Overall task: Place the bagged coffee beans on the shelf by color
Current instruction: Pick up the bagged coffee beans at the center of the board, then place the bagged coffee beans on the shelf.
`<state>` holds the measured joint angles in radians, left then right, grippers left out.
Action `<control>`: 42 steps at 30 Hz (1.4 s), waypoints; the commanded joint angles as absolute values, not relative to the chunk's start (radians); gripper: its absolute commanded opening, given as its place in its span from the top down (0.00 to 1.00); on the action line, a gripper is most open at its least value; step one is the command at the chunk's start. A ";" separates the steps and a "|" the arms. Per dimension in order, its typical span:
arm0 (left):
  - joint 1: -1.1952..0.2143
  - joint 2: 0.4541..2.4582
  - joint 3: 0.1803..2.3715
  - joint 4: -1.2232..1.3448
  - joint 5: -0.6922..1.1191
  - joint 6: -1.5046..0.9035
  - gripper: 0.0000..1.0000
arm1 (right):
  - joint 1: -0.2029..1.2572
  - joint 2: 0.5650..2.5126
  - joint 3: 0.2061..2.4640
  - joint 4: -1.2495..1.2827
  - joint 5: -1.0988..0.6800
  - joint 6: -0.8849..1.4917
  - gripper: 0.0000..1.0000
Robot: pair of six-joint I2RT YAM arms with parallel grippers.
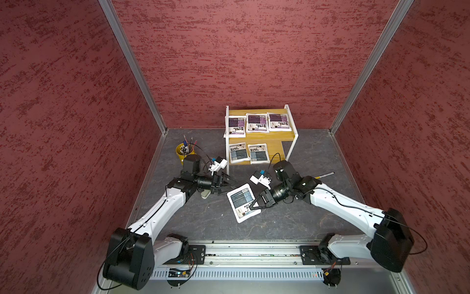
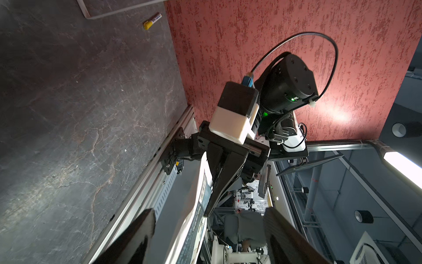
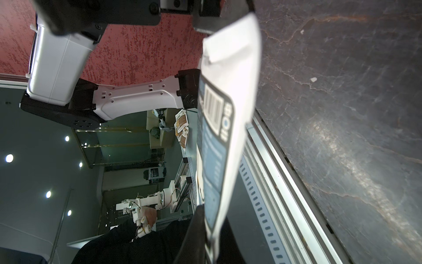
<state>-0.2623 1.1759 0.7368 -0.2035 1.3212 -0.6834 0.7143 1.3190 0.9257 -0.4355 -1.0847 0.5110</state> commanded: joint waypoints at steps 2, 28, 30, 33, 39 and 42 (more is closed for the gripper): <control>-0.277 1.199 0.787 -0.304 1.333 -0.584 0.25 | 0.712 1.335 0.978 -0.447 -1.136 0.473 0.97; -0.360 1.298 0.887 -0.454 1.334 -0.446 0.66 | 0.721 1.388 1.043 -0.514 -1.154 0.423 0.97; -0.360 1.299 0.887 -0.455 1.333 -0.443 0.72 | 0.721 1.390 1.043 -0.515 -1.150 0.423 0.96; -0.359 1.304 0.887 -0.464 1.333 -0.436 0.81 | 0.721 1.392 1.042 -0.514 -1.147 0.423 0.95; -0.356 1.301 0.887 -0.473 1.333 -0.430 0.90 | 0.721 1.391 1.044 -0.527 -1.133 0.413 0.75; -0.342 1.291 0.890 -0.477 1.333 -0.431 0.90 | 0.718 1.375 1.043 -0.532 -1.122 0.407 0.59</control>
<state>-0.3515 1.2980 0.8642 -0.4637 1.3262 -0.4507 0.7162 1.3914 1.0176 -0.5201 -1.1324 0.4259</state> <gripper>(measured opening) 0.107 0.368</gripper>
